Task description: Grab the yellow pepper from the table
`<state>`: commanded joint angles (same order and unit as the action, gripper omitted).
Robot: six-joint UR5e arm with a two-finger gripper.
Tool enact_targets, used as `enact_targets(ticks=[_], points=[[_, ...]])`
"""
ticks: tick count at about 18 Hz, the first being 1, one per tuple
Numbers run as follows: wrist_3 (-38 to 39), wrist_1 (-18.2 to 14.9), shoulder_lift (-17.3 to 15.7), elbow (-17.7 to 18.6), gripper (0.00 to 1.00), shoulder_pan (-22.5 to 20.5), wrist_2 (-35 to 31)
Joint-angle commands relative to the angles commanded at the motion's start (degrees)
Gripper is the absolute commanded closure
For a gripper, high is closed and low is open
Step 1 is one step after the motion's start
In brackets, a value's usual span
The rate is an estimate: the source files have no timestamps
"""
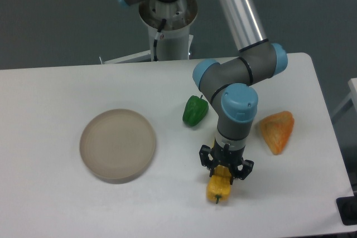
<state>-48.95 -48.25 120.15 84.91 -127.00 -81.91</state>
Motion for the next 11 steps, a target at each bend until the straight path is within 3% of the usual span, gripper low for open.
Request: enact_targets(ticks=[4,6,11], points=[[-9.91,-0.88,-5.79,0.25,0.64,-4.39,0.44],[-15.1,-4.11,-8.08,0.7,0.64,-6.76,0.09],[-22.42,-5.45,-10.2,2.28,0.64,-8.53,-0.61]])
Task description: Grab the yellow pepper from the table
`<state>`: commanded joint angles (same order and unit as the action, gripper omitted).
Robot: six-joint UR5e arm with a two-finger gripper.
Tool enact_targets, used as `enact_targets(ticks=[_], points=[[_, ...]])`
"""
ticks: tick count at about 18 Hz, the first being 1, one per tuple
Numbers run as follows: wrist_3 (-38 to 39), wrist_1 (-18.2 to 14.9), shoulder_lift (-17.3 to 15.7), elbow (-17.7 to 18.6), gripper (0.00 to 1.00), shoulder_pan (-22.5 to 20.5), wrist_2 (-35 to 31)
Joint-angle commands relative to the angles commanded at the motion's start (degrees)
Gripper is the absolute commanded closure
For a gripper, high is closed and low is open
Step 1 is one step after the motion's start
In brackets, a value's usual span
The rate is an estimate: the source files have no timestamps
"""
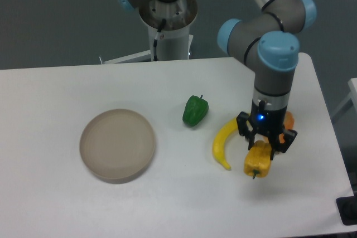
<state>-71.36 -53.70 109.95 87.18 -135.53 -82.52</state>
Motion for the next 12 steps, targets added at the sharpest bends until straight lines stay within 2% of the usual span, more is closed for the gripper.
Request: enact_targets(ticks=[2,12], points=[[0.0,0.26,-0.09,0.35,0.64,0.09,-1.67],[-0.18,0.62,-0.18,0.44,0.64,0.09,-1.85]])
